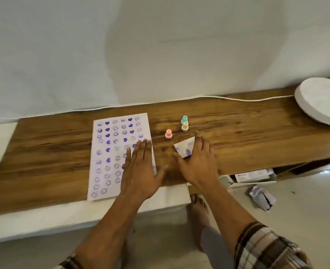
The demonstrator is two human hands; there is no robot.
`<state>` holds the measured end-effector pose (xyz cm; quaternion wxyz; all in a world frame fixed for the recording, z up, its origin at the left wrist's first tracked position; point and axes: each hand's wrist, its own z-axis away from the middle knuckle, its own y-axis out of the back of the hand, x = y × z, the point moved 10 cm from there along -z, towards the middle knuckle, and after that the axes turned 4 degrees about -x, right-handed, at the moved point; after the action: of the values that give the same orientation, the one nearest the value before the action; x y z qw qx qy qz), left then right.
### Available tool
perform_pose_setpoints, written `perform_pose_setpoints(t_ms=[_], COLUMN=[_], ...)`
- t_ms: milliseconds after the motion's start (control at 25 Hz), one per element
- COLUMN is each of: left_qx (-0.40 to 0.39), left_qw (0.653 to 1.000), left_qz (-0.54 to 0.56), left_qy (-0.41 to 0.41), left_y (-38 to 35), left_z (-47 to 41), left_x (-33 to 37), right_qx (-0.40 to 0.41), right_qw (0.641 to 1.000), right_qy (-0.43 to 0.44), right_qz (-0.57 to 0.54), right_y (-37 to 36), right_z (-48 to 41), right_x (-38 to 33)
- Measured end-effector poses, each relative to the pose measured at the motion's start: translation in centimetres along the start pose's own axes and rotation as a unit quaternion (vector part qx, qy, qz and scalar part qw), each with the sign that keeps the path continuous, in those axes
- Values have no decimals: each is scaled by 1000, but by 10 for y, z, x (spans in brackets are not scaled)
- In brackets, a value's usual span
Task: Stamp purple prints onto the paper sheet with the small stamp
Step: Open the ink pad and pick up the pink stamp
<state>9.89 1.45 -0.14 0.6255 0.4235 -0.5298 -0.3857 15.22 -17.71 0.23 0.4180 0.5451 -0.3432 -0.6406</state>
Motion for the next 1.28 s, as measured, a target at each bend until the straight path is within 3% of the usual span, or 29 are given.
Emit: perform_pose_setpoints(t_ms=[200,440,680,840,1000,1280], left_qx=[-30,4,5,-8,114,91], left_qw=[995,988,985,984,967,987], left_qz=[96,150,167,176,221,122], left_qy=[-26,-40,-49,-29,49,43], left_y=[-42,-37,-37,-32,-5,-21], left_z=[-34,-53,-53,-61,-75,-95], left_x=[28,38,34,26,1,14], right_qx=[51,9,22,82,124,104], right_qw=[998,1000,993,980,978,987], right_qy=[-26,-22,-46,-99,-119,-124], right_qz=[-20,7,-104,-153,-118,-21], right_y=[0,-4,9,38,50,35], right_z=[-28,-31,-37,-43,-50,-57], right_x=[11,7,16,50,83,95])
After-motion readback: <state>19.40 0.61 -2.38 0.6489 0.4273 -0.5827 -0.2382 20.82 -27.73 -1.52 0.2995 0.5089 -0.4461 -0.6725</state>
